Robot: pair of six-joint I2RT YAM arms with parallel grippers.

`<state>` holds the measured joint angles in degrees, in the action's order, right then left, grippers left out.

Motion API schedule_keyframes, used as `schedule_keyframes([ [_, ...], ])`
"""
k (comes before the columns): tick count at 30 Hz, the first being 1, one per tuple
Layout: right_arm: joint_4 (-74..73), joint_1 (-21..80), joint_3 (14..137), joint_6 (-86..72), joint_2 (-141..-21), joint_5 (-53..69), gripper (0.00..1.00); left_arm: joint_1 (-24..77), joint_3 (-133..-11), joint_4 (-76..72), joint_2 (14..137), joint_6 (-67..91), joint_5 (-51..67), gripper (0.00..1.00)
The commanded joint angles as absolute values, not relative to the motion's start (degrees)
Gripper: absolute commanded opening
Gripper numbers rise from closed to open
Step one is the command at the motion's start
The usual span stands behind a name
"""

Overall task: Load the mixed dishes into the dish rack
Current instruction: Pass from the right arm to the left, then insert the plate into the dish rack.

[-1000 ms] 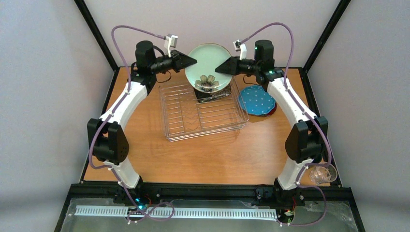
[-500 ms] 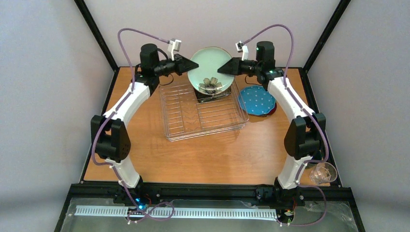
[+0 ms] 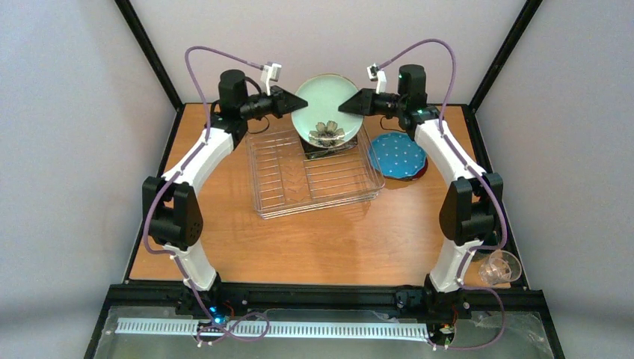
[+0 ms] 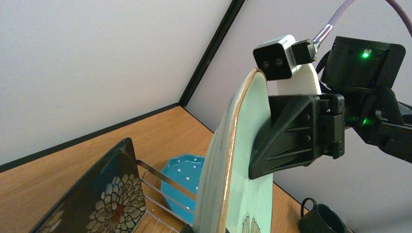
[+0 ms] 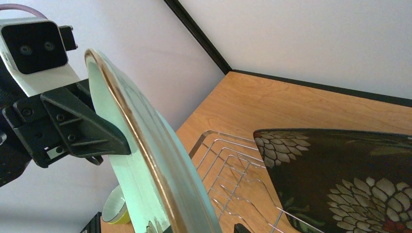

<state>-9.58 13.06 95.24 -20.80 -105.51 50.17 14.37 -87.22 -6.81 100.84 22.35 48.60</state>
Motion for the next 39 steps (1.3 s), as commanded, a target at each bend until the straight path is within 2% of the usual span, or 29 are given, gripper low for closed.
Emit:
schedule_keyframes([
  [1,-5.92,10.16,93.60,-21.93,-107.09,44.87,0.62,16.26,-87.41,-13.54,97.75,26.23,56.85,0.00],
  [13,-5.93,9.02,92.28,-22.36,-106.47,44.62,0.62,16.26,-85.79,-14.53,96.37,25.98,54.33,0.00],
  [39,-7.18,8.96,94.47,-19.17,-107.66,42.28,0.63,17.45,-84.98,-10.64,99.44,12.69,38.27,0.00],
])
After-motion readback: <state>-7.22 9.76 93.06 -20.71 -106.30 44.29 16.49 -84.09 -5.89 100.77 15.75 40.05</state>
